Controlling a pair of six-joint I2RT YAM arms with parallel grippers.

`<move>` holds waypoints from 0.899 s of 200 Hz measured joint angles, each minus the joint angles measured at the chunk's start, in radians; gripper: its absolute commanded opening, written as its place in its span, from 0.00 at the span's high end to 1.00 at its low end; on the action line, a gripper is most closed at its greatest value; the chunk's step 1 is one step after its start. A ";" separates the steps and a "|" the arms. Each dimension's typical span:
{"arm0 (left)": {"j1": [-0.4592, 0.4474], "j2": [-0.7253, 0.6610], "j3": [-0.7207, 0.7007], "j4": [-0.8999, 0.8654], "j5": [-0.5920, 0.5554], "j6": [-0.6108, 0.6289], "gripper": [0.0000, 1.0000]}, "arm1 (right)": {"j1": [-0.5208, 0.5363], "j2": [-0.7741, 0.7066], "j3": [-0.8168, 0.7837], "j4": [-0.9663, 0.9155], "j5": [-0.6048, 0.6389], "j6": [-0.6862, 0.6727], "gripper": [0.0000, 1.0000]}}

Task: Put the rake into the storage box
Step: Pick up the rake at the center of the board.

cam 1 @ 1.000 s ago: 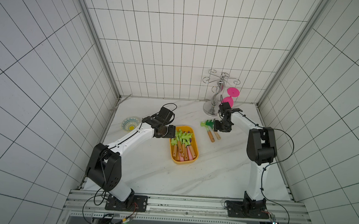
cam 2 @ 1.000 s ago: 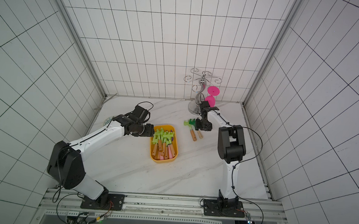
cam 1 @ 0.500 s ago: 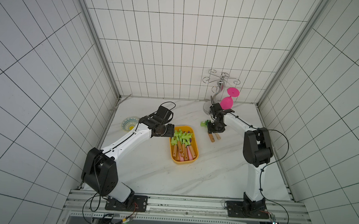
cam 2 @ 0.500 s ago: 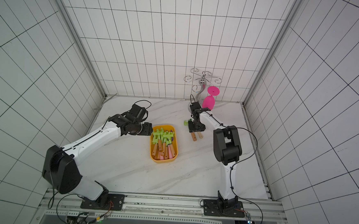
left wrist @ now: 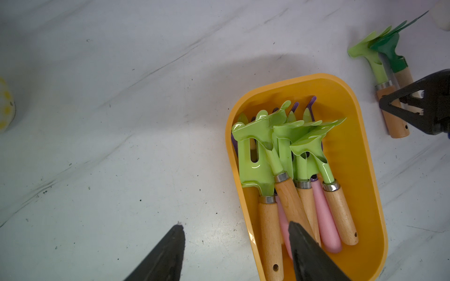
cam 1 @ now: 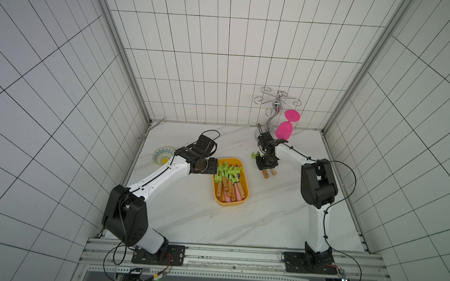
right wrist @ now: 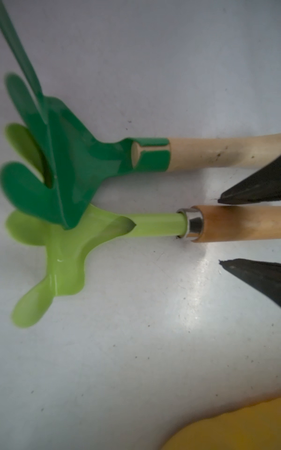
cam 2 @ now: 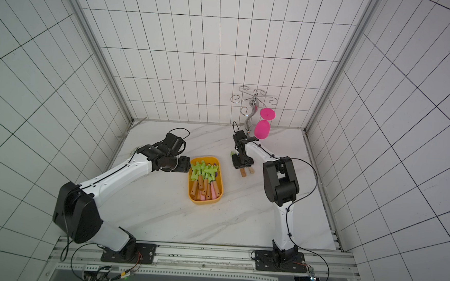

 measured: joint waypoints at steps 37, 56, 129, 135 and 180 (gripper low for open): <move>0.000 -0.011 -0.012 0.000 -0.003 -0.004 0.30 | 0.000 0.023 -0.002 0.005 -0.005 0.001 0.70; 0.000 -0.013 -0.017 0.000 -0.003 -0.008 0.30 | 0.000 0.023 -0.004 0.006 -0.005 0.001 0.72; 0.000 -0.013 -0.018 0.000 -0.003 -0.013 0.30 | -0.005 -0.018 -0.043 0.025 -0.127 0.039 0.81; 0.000 -0.013 -0.018 0.000 -0.003 -0.015 0.30 | -0.005 -0.030 -0.049 0.023 -0.159 0.046 0.82; 0.000 -0.013 -0.018 0.002 0.009 -0.024 0.30 | -0.006 -0.094 -0.053 0.038 -0.395 0.084 0.82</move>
